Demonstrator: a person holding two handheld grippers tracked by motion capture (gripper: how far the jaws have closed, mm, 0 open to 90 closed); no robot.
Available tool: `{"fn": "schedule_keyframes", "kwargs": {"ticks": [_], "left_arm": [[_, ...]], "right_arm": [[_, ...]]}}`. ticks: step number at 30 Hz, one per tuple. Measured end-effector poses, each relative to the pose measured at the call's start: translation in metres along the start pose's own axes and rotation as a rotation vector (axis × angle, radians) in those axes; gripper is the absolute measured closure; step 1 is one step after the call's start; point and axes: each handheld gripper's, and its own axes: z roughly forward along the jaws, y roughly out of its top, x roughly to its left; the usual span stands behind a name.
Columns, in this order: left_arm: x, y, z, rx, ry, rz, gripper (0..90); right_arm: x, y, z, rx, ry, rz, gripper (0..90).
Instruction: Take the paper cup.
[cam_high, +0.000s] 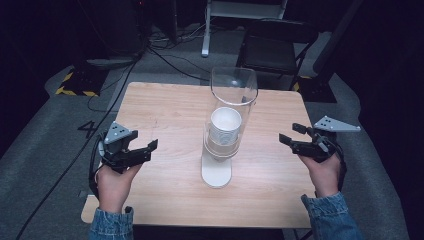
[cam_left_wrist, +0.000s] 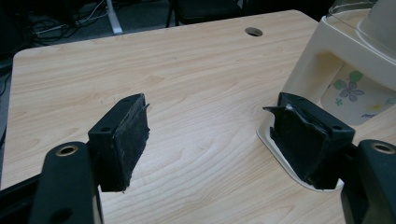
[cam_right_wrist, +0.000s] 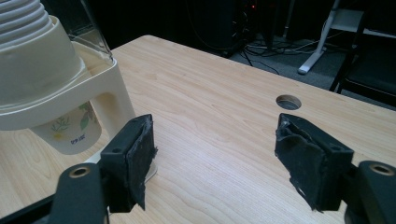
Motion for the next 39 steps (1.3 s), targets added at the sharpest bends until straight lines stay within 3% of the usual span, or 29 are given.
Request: {"fn": "schedule_keyframes", "kwargs": {"ticks": [17,22,25,34,39], "left_arm": [[-0.007,0.001,0.000,-0.005,-0.014,0.011,26.3],[-0.010,0.000,0.000,0.003,-0.022,0.019,26.3],[-0.008,-0.002,-0.004,0.000,-0.015,0.009,26.3],[-0.008,-0.004,-0.007,-0.003,-0.011,-0.003,26.3],[-0.008,-0.008,-0.010,0.004,-0.004,-0.001,26.3]], "right_arm": [[0.010,-0.001,0.009,0.019,0.041,-0.018,26.2],[0.022,0.001,0.019,0.036,0.084,-0.052,26.2],[0.033,0.002,0.029,0.057,0.135,-0.085,25.9],[0.056,0.004,0.044,0.071,0.218,-0.131,21.5],[0.069,0.004,0.057,0.094,0.286,-0.155,19.4]]}}
